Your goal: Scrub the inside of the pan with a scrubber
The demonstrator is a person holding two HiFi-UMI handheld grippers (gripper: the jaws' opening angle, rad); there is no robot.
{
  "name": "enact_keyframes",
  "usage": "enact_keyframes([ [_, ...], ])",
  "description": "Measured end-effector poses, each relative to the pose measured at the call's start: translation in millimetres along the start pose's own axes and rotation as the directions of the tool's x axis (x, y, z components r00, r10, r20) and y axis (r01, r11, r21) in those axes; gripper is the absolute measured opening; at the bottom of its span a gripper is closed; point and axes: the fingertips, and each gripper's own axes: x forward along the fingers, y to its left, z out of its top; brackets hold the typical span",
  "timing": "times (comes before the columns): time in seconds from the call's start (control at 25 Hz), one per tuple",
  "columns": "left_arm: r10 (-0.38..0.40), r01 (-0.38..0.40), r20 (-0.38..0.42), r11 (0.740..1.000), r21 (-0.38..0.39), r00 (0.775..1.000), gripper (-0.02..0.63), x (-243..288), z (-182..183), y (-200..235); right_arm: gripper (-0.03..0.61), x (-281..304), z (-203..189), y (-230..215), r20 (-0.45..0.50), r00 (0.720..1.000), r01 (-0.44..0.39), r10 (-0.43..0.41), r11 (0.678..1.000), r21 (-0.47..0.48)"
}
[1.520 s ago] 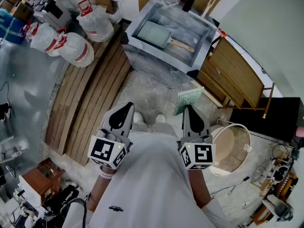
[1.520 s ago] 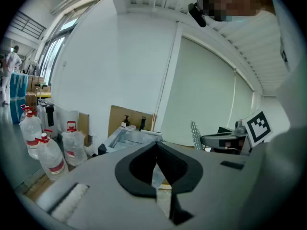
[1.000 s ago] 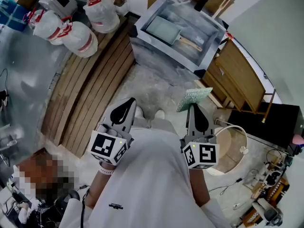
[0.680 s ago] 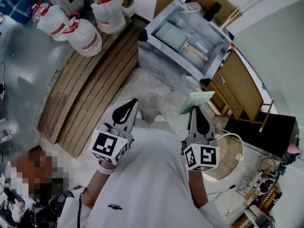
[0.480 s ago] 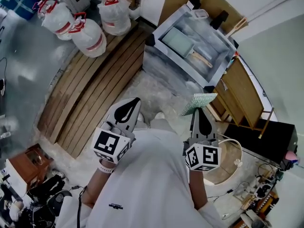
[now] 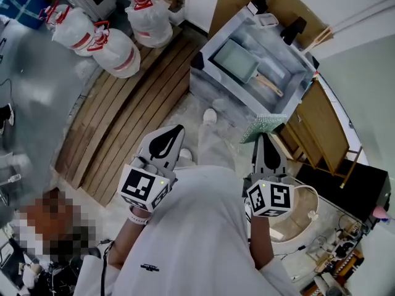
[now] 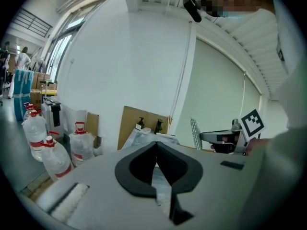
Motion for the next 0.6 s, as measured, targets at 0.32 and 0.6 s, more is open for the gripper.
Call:
enact_keyframes([
  [0.32,0.049,-0.049,-0.018,0.999,0.002,0.999,0.005,89.7,37.9,31.0,0.008,94.3,36.6,-38.7,-0.027,0.995,-0.097,0.096,0.993,-0.061],
  [0.6,0.139,-0.139,-0.014,0.990,0.012,0.990,0.005,157.5,74.9,47.1,0.009,166.6,57.6,-67.1,-0.061,0.973,-0.224,0.221,0.972,-0.067],
])
